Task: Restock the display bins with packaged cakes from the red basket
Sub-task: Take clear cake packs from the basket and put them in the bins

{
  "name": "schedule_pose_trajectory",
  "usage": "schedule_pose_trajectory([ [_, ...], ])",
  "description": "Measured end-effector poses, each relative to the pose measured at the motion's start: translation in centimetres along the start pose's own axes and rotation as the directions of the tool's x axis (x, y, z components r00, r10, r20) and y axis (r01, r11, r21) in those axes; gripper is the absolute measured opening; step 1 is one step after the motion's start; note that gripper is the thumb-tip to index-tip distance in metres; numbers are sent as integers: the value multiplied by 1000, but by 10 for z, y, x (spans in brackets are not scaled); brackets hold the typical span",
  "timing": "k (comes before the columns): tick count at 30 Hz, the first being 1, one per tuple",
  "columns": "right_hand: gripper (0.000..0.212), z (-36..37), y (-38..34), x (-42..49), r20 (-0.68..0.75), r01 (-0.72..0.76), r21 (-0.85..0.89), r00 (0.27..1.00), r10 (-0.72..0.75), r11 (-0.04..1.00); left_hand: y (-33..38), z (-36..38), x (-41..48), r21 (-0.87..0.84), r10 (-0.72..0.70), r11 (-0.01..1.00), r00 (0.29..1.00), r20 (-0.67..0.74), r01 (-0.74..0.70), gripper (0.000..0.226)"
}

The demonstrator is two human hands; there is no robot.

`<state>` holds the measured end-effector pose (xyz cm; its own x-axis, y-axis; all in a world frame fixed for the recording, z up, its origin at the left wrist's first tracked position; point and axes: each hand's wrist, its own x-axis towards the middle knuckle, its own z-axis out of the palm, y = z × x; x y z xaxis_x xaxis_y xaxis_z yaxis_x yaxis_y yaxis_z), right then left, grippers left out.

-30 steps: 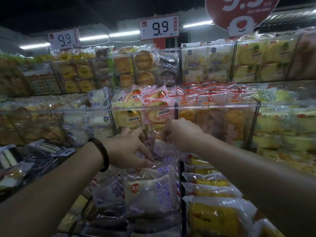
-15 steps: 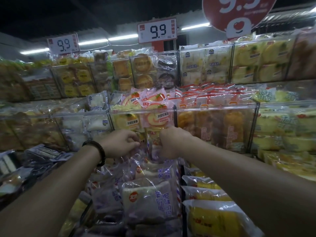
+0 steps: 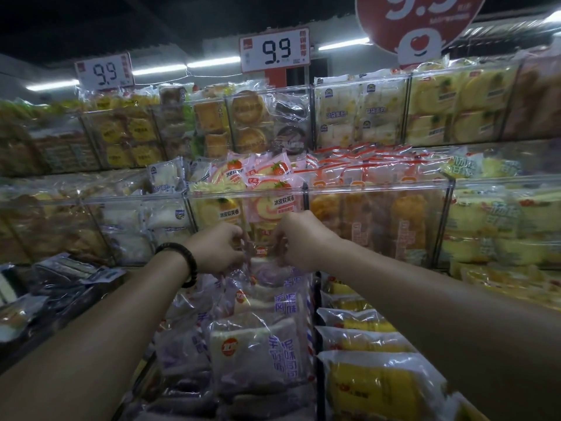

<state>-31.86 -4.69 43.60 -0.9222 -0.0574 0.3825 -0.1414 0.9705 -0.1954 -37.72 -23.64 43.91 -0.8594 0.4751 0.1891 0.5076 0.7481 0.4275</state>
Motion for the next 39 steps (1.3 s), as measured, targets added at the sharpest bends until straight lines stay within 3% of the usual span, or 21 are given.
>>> schedule_pose_trajectory([
  [5, 25, 5, 8, -4, 49, -44, 61, 998, 41, 997, 9, 1, 5, 93, -47, 995, 998, 44, 43, 7],
  [10, 16, 8, 16, -2, 51, -76, -38, 996, 78, 996, 20, 17, 21, 237, -44, 971, 999, 21, 38, 13],
  [15, 26, 14, 20, -2, 37, -85, -83, 995, 88, 993, 12, 27, 28, 272, -99, 959, 993, 68, 77, 18],
  [21, 23, 21, 9, 7, 119, -82, -174, 988, 103, 981, 16, 15, 12, 185, -42, 983, 987, 155, 12, 25],
  [25, 31, 9, 11, 2, 196, -33, -168, 978, 66, 985, 9, 7, -4, 160, 18, 987, 1000, 16, -20, 15],
  [28, 50, -11, 13, -2, 194, -52, -40, 979, 59, 998, -1, -5, -19, 117, 65, 991, 998, -17, -63, 10],
  [31, 35, -31, 10, -10, 3, -43, 72, 999, 43, 997, -16, -25, -34, 103, 51, 993, 996, 78, -58, 26],
  [33, 20, -36, 3, -19, -74, 12, 72, 997, -7, 997, -25, -32, -43, 187, 18, 981, 986, 166, -49, 40],
  [35, 10, -36, -7, -28, -34, 82, 57, 996, -80, 995, -33, -32, -48, 265, -2, 963, 978, 207, -54, 49],
  [39, 10, -19, -20, -40, 132, 173, -44, 977, -166, 984, -43, -21, -50, 377, 53, 914, 966, 251, -148, 42],
])
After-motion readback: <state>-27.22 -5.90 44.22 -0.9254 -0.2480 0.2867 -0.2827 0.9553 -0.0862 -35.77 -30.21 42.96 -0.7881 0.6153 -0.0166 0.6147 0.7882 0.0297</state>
